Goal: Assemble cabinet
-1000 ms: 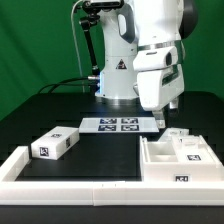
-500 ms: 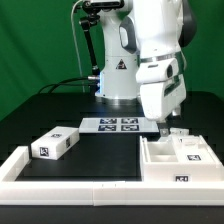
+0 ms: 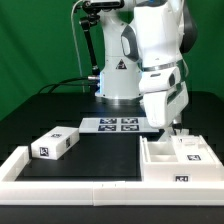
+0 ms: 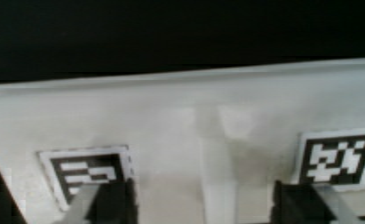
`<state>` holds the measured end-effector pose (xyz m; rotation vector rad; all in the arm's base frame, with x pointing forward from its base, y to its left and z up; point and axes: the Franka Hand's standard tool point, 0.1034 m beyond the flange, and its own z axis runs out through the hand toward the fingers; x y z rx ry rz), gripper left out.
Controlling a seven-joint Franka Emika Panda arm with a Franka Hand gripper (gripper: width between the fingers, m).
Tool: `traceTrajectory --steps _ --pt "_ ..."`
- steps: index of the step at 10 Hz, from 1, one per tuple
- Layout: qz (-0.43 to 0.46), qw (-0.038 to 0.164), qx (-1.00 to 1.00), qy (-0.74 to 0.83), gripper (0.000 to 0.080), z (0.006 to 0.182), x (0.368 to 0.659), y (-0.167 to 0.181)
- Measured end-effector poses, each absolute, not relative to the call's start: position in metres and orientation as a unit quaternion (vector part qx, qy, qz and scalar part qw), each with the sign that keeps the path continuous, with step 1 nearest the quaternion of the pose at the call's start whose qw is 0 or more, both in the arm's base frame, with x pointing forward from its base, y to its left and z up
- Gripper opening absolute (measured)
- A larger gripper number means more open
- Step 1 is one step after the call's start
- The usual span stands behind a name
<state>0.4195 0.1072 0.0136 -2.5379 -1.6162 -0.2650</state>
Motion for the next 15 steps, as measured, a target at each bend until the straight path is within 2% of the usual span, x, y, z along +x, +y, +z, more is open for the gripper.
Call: traceTrajectory --steps 1,2,3,7,12,15 --pt "-0.087 0.063 -0.838 -0.534 0.0206 0.011 0.418 0.108" --pt "-0.089 0.064 -0.838 -0.535 0.0206 0.009 0.418 0.108" --pt "-0.093 0.063 -0.838 -0.534 0.0067 0.010 0.418 0.108" --pt "-0.092 0.060 -0.832 -0.544 0.0068 0.011 0.419 0.106" --pt "-0.052 0.035 -0.815 -0.575 0.0068 0.047 0.426 0.090" --pt "-0.050 0.027 -0.791 -0.609 0.0068 0.054 0.442 0.071"
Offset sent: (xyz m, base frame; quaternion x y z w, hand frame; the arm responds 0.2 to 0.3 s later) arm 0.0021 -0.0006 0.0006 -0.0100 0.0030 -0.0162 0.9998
